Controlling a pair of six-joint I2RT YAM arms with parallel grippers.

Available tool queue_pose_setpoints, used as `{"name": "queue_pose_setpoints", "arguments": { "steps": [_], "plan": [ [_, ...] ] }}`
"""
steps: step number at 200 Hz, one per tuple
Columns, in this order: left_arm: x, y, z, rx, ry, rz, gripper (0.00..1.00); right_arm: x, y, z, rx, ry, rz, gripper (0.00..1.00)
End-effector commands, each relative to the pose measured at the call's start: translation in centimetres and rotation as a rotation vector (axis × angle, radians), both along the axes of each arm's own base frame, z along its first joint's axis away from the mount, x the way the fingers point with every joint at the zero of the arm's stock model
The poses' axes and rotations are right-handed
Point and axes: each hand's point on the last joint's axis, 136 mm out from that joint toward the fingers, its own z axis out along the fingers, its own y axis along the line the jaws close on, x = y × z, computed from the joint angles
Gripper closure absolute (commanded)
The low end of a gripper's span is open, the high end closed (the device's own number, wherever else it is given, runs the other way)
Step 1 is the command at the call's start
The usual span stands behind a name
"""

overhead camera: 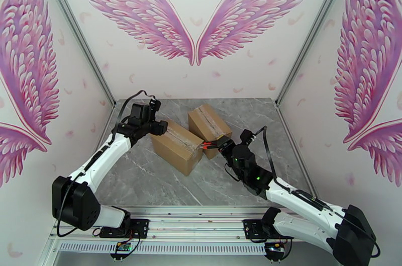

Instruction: Unpack the express box

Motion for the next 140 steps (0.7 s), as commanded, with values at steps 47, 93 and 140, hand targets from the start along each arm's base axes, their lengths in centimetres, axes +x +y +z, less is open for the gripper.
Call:
{"name": "queue_pose_setpoints", "arguments": {
  "steps": [47,93,140],
  "plan": [
    [-3.2,-0.6,-5.7,-0.291,0.251,0.083,0.33,-1.4,0.2,-0.6,0.074,0.013,-0.124,1.0],
    [-4.6,-1.3,-7.1,-0.392,0.317,0.091,0.5,-2.0,0.4,-1.2,0.082,-0.004,-0.179,1.0],
    [-5.5,-1.9,-7.4,-0.465,0.356,0.107,0.63,-1.9,2.0,-1.8,0.093,0.011,-0.159,1.0]
  ]
}}
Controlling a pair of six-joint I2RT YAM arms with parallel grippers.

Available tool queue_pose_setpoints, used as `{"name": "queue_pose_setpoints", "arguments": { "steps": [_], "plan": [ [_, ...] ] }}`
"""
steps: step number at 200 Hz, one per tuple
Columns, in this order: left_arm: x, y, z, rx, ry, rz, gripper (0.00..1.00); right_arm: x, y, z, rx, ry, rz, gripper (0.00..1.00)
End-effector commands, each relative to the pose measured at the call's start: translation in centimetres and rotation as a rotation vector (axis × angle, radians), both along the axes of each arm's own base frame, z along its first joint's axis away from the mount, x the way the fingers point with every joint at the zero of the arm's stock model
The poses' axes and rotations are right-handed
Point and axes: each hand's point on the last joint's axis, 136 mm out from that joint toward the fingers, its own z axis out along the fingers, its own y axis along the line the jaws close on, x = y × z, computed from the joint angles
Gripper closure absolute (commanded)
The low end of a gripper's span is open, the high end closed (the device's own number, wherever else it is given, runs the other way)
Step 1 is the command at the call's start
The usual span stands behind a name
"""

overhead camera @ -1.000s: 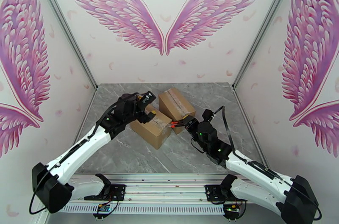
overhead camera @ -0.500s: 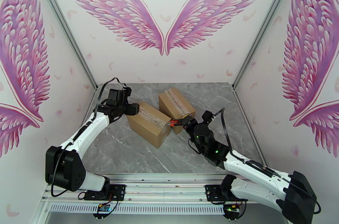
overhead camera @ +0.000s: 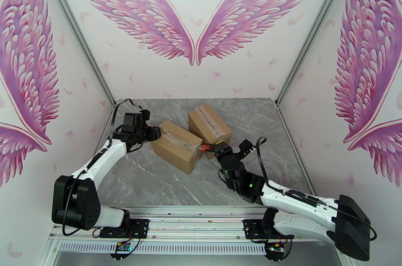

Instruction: Unpack the express box

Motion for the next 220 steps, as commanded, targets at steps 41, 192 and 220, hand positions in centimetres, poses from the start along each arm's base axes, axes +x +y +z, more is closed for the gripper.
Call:
{"name": "queue_pose_setpoints", "arguments": {
  "steps": [41,192,220],
  "plan": [
    [-3.3,-1.5,-1.8,-0.12,0.146,0.007,0.69,-0.1,4.3,-0.2,0.043,0.05,0.139,1.0],
    [-3.9,1.7,-3.5,-0.094,0.215,0.102,0.94,-1.3,-1.8,2.2,-0.084,0.006,0.123,1.0],
    [-4.1,1.7,-3.4,-0.089,0.213,0.093,0.94,-0.7,-1.9,2.4,-0.094,-0.031,0.089,1.0]
  ]
}}
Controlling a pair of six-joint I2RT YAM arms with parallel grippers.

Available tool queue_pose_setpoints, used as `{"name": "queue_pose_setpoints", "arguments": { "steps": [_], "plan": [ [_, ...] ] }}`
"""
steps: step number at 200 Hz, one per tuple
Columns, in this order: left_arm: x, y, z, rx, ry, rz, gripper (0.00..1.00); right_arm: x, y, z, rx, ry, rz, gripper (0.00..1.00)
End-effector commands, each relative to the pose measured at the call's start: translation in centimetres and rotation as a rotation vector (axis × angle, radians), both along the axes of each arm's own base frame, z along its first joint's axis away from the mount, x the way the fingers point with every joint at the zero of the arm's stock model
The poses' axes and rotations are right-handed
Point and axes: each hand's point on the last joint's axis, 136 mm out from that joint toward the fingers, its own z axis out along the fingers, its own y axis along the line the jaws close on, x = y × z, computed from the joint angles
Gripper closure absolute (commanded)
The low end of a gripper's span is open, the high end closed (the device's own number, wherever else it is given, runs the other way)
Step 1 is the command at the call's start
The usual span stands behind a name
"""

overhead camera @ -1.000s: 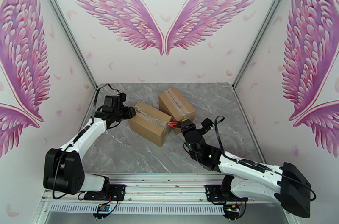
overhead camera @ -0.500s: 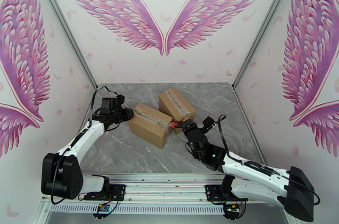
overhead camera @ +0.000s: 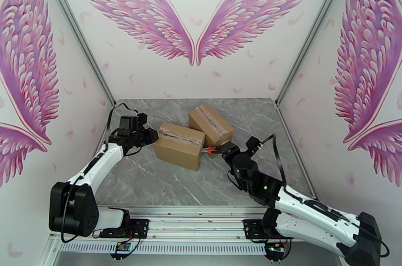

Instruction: Unpack the express box

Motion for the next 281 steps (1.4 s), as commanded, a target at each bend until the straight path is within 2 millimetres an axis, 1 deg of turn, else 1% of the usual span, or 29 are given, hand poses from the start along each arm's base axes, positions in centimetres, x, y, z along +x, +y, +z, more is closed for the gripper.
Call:
{"name": "queue_pose_setpoints", "arguments": {
  "steps": [1,15,55,68,122,170,240,281],
  "plan": [
    [-2.4,1.6,-3.5,0.055,0.152,0.054,0.94,0.5,0.0,0.8,0.001,-0.054,-0.016,1.0],
    [-2.6,1.6,-3.6,0.06,0.151,0.05,0.94,0.7,-0.2,1.1,0.002,-0.079,-0.034,1.0],
    [-2.7,1.3,-3.6,0.066,0.149,0.029,0.95,0.9,-1.2,2.9,-0.005,-0.163,-0.079,1.0],
    [-2.7,1.2,-3.6,0.067,0.149,0.025,0.95,1.0,-1.3,3.2,-0.014,-0.174,-0.084,1.0],
    [-2.6,1.0,-3.6,0.074,0.149,0.011,0.96,1.9,-1.0,2.6,-0.036,-0.169,-0.09,1.0],
    [-2.5,0.9,-3.7,0.077,0.154,0.004,0.97,2.6,-1.2,2.2,-0.05,-0.165,-0.102,1.0],
    [-2.5,0.9,-3.8,0.08,0.159,0.002,0.98,3.5,-0.1,1.3,-0.059,-0.135,-0.075,1.0],
    [-2.4,0.8,-3.9,0.077,0.157,0.003,0.98,3.7,0.9,0.8,-0.015,-0.136,-0.05,1.0]
  ]
}}
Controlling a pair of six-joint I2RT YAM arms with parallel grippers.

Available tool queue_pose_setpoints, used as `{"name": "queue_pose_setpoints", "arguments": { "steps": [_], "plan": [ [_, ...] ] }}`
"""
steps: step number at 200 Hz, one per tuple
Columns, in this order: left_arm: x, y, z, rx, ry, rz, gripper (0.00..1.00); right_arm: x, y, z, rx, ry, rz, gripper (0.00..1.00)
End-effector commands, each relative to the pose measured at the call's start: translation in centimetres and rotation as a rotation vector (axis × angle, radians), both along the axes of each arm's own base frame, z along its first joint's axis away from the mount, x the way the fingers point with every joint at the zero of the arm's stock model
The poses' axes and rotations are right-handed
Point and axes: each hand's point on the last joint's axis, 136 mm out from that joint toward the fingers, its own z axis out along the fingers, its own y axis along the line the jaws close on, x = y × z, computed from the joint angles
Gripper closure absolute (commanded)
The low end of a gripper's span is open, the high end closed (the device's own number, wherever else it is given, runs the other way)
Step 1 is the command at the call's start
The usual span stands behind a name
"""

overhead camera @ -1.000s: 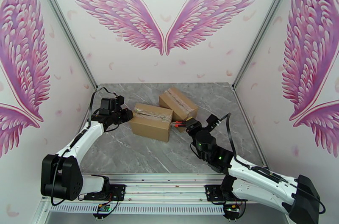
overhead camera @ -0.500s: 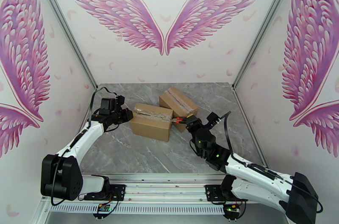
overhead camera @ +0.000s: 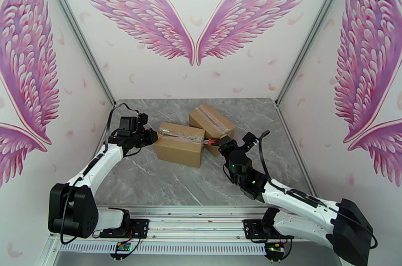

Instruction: Unpack the express box

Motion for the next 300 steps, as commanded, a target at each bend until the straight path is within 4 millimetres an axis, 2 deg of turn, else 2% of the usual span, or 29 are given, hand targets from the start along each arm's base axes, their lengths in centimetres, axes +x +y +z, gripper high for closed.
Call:
{"name": "queue_pose_setpoints", "arguments": {
  "steps": [1,44,67,105,142,170,219,245,268,275,288,300],
  "plan": [
    [-2.0,0.9,-3.8,0.055,0.167,0.034,0.98,0.2,1.2,0.3,0.05,-0.003,0.044,1.0],
    [-1.9,0.4,-3.9,0.046,0.167,0.024,0.99,0.5,2.3,-1.0,0.144,0.029,0.083,1.0],
    [-1.8,0.0,-3.8,0.044,0.166,0.008,0.99,0.5,3.7,-1.8,0.178,0.068,0.141,1.0],
    [-1.4,-1.7,-2.4,0.03,0.116,-0.06,0.99,0.8,5.7,-2.9,0.222,0.12,0.214,1.0],
    [-1.2,-1.8,-1.9,0.029,0.103,-0.053,0.99,1.0,5.7,-2.9,0.208,0.14,0.211,1.0],
    [-0.9,-0.4,-2.0,0.061,0.115,0.0,1.0,1.1,4.0,-2.4,0.239,0.133,0.184,1.0],
    [-0.7,1.9,-1.0,0.07,0.099,0.092,1.0,0.0,-1.3,0.9,0.131,0.089,0.119,1.0],
    [-1.0,2.2,-0.2,0.045,0.098,0.139,1.0,-0.7,-2.3,3.4,0.014,0.047,0.133,1.0],
    [-1.6,2.3,1.8,0.023,0.043,0.177,0.79,-0.9,-1.0,4.8,-0.169,0.068,0.229,1.0],
    [-1.7,2.4,2.7,0.021,0.014,0.18,0.72,-1.0,-0.5,4.6,-0.217,0.085,0.259,1.0],
    [-1.6,2.3,4.9,0.019,-0.046,0.169,0.52,-1.2,0.4,4.0,-0.297,0.119,0.311,1.0],
    [-1.3,2.2,6.9,0.03,-0.099,0.147,0.44,-1.2,1.6,3.3,-0.353,0.139,0.357,1.0]
  ]
}}
